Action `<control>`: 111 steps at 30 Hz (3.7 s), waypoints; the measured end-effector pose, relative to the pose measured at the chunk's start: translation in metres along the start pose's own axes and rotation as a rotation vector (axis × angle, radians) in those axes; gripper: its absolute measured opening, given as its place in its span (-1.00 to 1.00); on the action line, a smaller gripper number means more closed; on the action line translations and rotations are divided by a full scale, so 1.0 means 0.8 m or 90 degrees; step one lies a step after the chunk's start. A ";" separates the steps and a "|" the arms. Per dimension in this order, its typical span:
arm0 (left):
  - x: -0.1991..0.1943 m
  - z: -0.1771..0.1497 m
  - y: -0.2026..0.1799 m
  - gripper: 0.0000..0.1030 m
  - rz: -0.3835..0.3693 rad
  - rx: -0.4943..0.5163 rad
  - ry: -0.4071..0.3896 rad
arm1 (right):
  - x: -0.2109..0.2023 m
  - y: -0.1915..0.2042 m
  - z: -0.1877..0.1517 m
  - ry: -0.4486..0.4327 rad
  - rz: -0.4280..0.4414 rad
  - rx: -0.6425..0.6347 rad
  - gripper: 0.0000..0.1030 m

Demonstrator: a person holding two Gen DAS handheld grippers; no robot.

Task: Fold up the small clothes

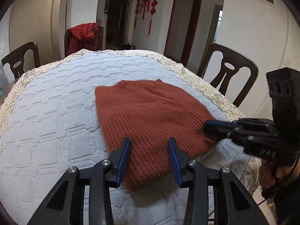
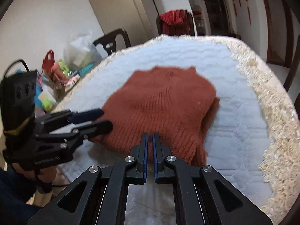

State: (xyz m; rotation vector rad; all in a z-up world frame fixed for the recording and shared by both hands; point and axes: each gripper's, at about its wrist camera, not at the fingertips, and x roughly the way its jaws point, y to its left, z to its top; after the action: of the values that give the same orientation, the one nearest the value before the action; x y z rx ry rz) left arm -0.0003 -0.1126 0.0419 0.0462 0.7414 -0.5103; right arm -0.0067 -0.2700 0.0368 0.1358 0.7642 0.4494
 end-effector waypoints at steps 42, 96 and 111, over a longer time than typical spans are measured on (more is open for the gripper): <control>0.064 0.013 0.086 0.34 -0.071 -0.191 0.049 | 0.056 -0.127 0.039 0.008 0.059 0.264 0.16; -0.019 -0.005 0.315 -0.05 0.059 -0.280 -0.034 | 0.242 0.044 0.114 0.117 0.226 0.172 -0.34; -0.038 -0.022 0.249 -0.06 0.137 -0.174 -0.046 | 0.198 0.118 0.095 0.088 0.101 -0.069 -0.64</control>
State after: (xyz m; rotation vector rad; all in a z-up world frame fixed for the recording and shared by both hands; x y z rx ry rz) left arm 0.0614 0.0785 0.0218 -0.1446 0.7202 -0.2012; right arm 0.1139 -0.1122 0.0171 0.0639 0.8660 0.6549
